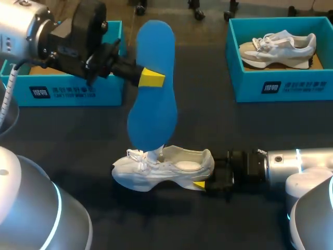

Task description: Take the shoe out of the shoebox, open the shoe tongue, remove and reinsert the insole, then place the shoe into the shoebox

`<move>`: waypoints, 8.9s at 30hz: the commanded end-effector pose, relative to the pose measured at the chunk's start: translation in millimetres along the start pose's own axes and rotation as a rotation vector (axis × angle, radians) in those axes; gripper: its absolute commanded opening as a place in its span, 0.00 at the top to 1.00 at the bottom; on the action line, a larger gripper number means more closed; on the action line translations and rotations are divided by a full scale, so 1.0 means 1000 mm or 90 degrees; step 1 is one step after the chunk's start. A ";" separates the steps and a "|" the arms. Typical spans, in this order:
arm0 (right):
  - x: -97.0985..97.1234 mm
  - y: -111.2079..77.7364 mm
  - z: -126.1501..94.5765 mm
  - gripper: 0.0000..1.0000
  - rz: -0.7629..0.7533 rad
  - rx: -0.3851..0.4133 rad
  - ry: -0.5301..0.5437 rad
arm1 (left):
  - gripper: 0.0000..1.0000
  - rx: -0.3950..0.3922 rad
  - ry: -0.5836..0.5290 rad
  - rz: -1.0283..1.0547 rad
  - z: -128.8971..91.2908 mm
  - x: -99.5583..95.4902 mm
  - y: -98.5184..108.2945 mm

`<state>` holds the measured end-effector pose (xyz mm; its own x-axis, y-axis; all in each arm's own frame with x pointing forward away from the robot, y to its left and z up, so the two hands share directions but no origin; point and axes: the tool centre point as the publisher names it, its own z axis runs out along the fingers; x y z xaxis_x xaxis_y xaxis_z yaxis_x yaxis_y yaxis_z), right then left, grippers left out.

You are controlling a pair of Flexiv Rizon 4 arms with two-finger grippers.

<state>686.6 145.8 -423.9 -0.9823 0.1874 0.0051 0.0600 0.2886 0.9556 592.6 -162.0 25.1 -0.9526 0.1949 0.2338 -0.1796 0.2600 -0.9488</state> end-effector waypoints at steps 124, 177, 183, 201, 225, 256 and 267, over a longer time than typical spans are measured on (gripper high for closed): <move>0.010 0.089 -0.041 0.00 -0.021 0.898 -0.017 | 1.00 0.089 -0.038 -0.002 -0.024 0.003 -0.018; -0.033 0.051 0.013 0.82 -0.029 0.856 0.022 | 1.00 0.089 -0.038 -0.002 -0.024 0.003 -0.018; -0.029 0.055 0.011 1.00 -0.028 0.852 0.019 | 1.00 0.089 -0.038 -0.002 -0.024 0.003 -0.018; -0.001 0.089 -0.022 1.00 0.181 0.765 -0.066 | 1.00 0.089 -0.038 -0.002 -0.024 0.003 -0.018; 0.043 0.100 -0.029 1.00 0.686 0.491 -0.300 | 1.00 0.089 -0.038 -0.002 -0.024 0.003 -0.018; 0.059 0.088 0.002 1.00 0.888 0.343 -0.454 | 1.00 0.089 -0.038 -0.002 -0.024 0.003 -0.018; 0.057 0.087 0.013 1.00 0.838 0.421 -0.438 | 1.00 0.089 -0.038 -0.002 -0.024 0.003 -0.018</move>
<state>632.0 183.4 -345.5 0.0614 0.9169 0.3944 0.9847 -0.1202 0.1261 595.6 -141.8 47.3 -0.9648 0.1317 0.2278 -0.2121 0.1229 -0.9695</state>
